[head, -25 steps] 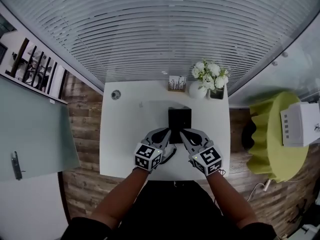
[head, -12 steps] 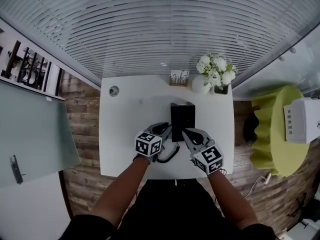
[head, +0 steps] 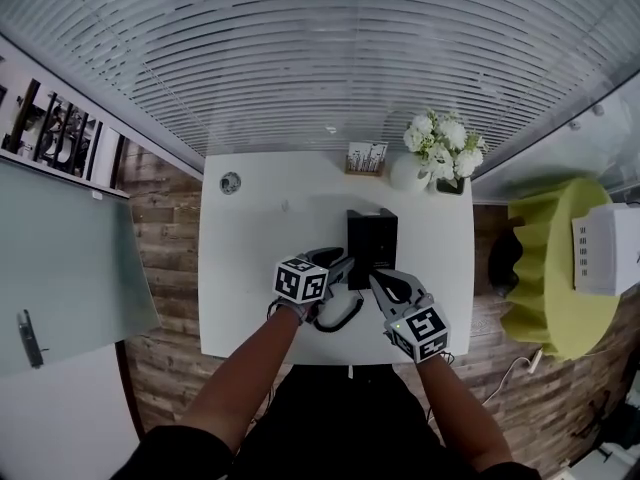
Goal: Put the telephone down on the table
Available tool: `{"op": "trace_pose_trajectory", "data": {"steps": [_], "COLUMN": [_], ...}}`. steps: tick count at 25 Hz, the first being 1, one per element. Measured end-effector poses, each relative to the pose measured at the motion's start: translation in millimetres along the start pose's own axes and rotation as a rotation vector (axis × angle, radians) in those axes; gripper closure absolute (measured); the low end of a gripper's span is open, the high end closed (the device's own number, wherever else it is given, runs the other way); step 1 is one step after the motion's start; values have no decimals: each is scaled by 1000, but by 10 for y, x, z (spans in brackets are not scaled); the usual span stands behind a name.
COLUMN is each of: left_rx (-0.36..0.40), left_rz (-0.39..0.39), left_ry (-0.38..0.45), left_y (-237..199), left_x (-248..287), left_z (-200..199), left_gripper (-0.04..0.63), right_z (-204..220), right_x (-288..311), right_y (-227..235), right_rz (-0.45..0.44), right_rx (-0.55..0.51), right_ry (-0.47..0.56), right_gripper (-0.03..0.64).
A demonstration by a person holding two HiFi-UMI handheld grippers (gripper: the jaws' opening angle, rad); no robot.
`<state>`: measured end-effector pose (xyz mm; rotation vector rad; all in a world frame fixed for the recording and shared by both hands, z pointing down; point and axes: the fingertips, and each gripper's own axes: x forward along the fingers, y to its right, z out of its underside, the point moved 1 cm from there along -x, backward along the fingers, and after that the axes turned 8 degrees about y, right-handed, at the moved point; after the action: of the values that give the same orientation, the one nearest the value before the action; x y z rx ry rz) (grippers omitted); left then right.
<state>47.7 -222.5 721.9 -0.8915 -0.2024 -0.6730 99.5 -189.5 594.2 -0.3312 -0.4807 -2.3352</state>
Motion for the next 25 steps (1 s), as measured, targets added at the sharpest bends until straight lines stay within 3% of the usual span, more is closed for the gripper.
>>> {"op": "trace_pose_trajectory", "data": {"steps": [13, 16, 25], "left_rx": [-79, -90, -140], "left_rz": [68, 92, 122], "left_ry": [0, 2, 28], "left_y": [-17, 22, 49], "left_x": [156, 143, 120], "left_z": [14, 0, -20], "left_gripper": [449, 485, 508], "right_z": [173, 153, 214], "right_x": [-169, -188, -279], "right_y": [77, 64, 78], "right_rz": [52, 55, 72], "right_rx": [31, 33, 6], "right_ry": [-25, -23, -41], "right_gripper": [594, 594, 594]}}
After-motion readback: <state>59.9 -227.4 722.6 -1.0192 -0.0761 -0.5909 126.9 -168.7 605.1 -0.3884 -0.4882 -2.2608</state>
